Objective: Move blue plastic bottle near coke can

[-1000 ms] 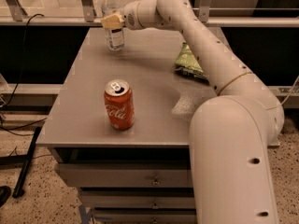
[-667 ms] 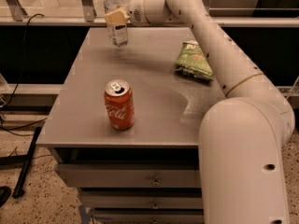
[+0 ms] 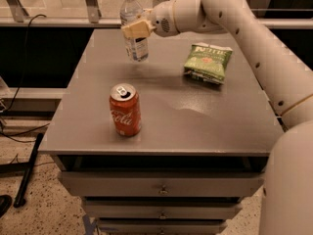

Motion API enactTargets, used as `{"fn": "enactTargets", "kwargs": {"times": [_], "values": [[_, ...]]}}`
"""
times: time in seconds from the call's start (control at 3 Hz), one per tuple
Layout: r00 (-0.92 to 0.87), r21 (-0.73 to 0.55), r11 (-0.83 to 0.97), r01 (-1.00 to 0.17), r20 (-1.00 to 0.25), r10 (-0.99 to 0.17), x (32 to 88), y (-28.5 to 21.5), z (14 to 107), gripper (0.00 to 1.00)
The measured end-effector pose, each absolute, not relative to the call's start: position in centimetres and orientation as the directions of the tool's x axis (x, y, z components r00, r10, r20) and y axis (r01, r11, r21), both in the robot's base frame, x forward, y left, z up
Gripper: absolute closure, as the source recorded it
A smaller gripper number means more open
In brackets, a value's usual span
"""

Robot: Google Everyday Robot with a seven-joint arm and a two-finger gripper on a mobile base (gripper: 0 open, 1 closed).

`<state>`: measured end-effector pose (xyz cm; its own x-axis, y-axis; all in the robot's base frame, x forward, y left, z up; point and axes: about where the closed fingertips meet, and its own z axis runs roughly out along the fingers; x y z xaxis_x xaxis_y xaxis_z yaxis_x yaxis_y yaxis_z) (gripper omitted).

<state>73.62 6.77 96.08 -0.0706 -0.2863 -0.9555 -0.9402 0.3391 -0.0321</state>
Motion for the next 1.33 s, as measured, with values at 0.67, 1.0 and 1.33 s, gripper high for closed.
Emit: {"fn": "enactTargets", "kwargs": {"times": [0.67, 1.0, 1.33], "values": [[-0.078, -0.008, 0.286, -0.958, -0.955, -0.287, 71.8, 5.6, 96.0, 1.00], [-0.077, 0.014, 0.213, -0.977, -0.955, -0.288, 67.6, 3.9, 96.9, 1.00], [-0.071, 0.028, 0.148, -0.989, -0.955, -0.288, 63.6, 2.1, 97.7, 1.00]]}}
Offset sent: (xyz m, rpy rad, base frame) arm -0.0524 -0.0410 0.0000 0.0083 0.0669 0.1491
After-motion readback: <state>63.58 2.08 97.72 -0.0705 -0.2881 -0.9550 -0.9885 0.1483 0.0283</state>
